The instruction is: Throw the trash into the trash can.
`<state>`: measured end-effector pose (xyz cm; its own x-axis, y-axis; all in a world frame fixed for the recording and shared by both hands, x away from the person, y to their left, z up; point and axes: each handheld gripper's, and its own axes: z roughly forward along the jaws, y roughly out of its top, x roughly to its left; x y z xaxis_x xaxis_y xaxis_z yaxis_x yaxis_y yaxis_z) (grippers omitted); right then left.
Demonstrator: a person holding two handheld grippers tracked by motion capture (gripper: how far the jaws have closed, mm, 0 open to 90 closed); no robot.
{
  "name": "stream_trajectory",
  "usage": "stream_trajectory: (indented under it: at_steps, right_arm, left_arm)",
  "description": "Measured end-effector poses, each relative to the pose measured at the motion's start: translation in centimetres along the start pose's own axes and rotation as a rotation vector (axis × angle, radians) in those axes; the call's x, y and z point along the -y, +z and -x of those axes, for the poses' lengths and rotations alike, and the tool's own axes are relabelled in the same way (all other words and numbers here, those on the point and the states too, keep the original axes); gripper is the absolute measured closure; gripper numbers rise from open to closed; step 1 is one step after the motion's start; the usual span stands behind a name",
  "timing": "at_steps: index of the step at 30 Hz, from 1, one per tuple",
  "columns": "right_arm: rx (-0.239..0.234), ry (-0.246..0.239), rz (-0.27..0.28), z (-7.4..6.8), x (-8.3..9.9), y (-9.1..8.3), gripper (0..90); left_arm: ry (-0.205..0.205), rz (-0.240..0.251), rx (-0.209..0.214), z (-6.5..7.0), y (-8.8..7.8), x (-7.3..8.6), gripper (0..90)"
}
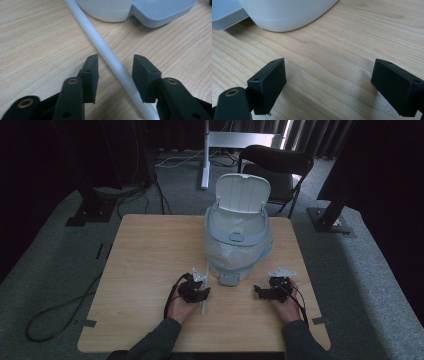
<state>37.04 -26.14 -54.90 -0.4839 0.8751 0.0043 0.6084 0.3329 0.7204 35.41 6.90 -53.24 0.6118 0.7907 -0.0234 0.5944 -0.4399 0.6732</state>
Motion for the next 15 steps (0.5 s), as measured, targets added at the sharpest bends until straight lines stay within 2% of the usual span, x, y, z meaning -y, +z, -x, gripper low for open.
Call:
stream_trajectory:
  at_steps: [5, 15]
  right_arm:
    - [0.0, -0.001, 0.0, 0.0, 0.0, 0.0, 11.5]
    - [0.0, -0.001, 0.0, 0.0, 0.0, 0.0, 11.5]
  left_arm:
    - [-0.024, -0.028, -0.026, -0.7, -0.3, 0.1, 69.0]
    - [-0.039, -0.049, -0.038, -1.6, -1.3, 0.8, 69.5]
